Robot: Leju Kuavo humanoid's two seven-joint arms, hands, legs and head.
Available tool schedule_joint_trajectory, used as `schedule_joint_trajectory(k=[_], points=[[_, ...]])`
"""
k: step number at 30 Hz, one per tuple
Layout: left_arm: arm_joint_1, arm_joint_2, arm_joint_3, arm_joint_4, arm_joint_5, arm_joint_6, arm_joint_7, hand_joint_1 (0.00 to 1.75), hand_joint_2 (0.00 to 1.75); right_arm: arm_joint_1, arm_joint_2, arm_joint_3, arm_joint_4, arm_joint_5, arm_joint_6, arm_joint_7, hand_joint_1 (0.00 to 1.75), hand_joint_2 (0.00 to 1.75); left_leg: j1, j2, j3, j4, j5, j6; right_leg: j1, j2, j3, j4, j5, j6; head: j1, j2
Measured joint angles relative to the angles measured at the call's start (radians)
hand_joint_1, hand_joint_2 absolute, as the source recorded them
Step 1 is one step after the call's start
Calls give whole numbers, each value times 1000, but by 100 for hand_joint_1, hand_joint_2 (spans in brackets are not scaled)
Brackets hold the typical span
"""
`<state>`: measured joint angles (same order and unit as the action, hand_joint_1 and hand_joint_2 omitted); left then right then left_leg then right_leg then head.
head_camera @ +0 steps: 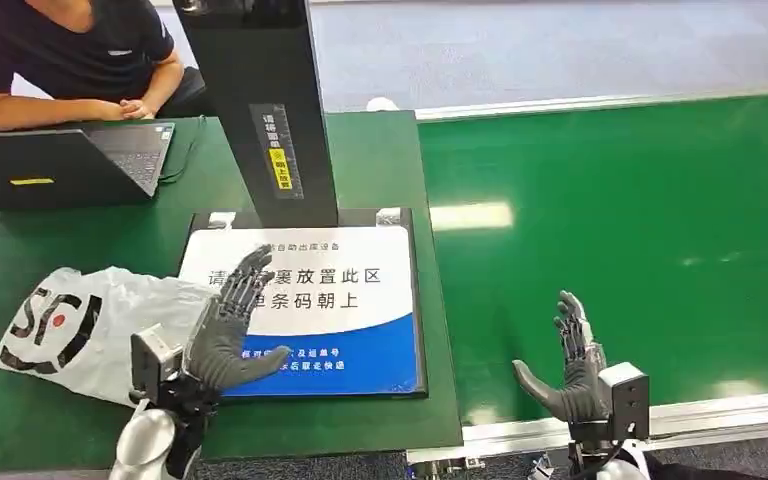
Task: Moved the parcel from conveyor to table for the left to box.
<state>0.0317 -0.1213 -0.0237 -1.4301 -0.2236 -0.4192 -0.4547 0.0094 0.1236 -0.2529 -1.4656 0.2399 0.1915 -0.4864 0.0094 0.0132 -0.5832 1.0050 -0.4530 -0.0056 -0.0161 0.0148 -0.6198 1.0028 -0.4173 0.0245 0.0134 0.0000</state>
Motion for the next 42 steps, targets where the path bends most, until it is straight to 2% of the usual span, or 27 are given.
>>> schedule_joint_trajectory(k=[3, 7, 13, 28, 33, 42], points=[[0, 3, -2, 16, -66, 84, 53, 0, 175, 4, 0, 0, 0, 0, -1, 0, 0, 175, 0, 0, 0, 0, 0, 0, 0, 0, 0, 0, 0, 0, 0, 0], [-2, 3, 21, 34, -194, 268, 136, 0, 175, 16, 0, 0, -4, 9, -13, 5, 0, 175, 0, 0, 0, 0, 0, 0, 0, 0, 0, 0, 0, 0, 0, 0], [-10, -26, 114, 40, -153, 509, 109, 0, 175, 48, 9, 0, -37, 20, -13, 23, 0, 175, 0, 0, 0, 0, 0, 0, 0, 0, 0, 0, 0, 0, 0, 0], [-4, -71, 212, 28, -135, 739, 91, 0, 175, 66, 32, 0, -44, 31, -11, 24, 0, 175, 0, 0, 0, 0, 0, 0, 0, 0, 0, 0, 0, 0, 0, 0], [-5, -74, 216, 28, -90, 707, 88, 0, 175, 65, 34, 0, -44, 33, -11, 24, 0, 175, 0, 0, 0, 0, 0, 0, 0, 0, 0, 0, 0, 0, 0, 0], [37, -67, 177, -6, 279, 218, -11, 0, 175, 62, 34, 5, -43, 31, -11, 23, 0, 175, 0, 0, 0, 0, 0, 0, 0, 0, 0, 0, 0, 0, 0, 0]])
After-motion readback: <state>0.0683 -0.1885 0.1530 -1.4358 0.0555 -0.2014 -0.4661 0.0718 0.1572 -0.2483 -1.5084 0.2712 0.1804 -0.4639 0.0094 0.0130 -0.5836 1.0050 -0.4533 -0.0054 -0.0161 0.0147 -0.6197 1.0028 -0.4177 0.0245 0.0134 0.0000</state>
